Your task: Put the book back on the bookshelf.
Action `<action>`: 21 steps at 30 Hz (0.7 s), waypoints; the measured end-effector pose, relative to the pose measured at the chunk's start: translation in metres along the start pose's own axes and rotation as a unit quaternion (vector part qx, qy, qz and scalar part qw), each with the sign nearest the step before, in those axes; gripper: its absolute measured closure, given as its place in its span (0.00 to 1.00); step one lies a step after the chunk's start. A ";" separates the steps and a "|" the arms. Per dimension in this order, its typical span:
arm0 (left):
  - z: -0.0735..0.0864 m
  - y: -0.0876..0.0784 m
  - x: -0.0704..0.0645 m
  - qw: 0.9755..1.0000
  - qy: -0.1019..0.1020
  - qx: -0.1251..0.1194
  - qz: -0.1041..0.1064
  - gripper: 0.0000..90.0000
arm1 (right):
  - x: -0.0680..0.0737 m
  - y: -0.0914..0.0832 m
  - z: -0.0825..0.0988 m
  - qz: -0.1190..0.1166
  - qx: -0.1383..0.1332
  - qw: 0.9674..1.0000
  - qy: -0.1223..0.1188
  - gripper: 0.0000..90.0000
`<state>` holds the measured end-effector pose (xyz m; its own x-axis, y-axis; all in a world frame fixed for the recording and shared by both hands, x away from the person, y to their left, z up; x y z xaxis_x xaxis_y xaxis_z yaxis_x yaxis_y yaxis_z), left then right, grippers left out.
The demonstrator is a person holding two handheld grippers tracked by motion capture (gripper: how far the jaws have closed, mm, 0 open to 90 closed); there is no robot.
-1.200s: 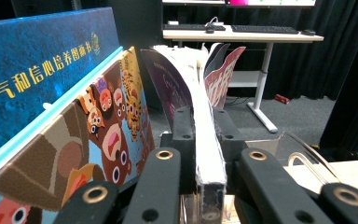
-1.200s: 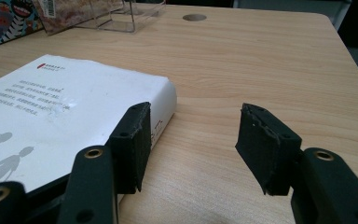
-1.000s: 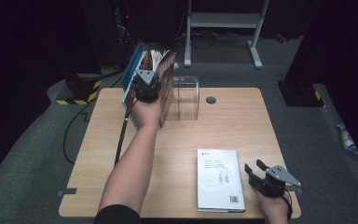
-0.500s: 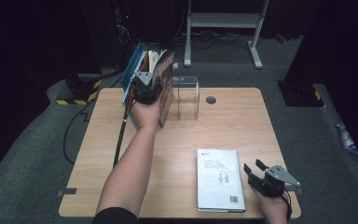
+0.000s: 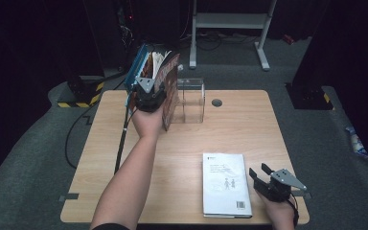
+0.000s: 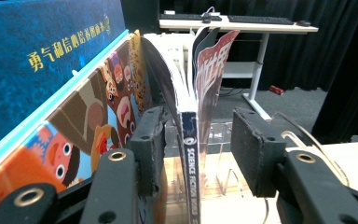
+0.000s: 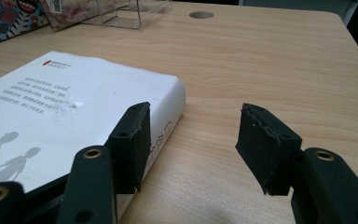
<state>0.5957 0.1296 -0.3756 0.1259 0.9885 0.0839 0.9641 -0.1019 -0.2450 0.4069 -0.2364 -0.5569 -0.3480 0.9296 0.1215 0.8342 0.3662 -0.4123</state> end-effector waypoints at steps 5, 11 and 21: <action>0.000 -0.006 -0.001 1.000 0.014 0.001 -0.002 0.60 | 0.001 0.000 0.000 -0.002 0.001 1.000 -0.001 0.49; 0.004 -0.016 -0.004 1.000 0.014 0.000 0.004 0.59 | -0.001 -0.002 -0.001 -0.001 -0.001 1.000 -0.001 0.49; 0.021 -0.035 -0.009 0.999 0.008 0.021 0.029 0.58 | -0.003 -0.005 -0.004 0.001 -0.006 1.000 0.000 0.48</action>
<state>0.5558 0.1268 -0.3876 0.1850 0.9792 0.0834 0.9448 -0.1538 -0.2893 0.4056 -0.2405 -0.5513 -0.3468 0.9300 0.1216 0.8396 0.3656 -0.4018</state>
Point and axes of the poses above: each handheld gripper's, and its own axes: y roughly forward along the jaws, z roughly out of its underside, x roughly to its left, the point moved 10 cm from there along y, roughly forward along the jaws, and after that the axes turned 6 degrees about y, right-handed, at the moved point
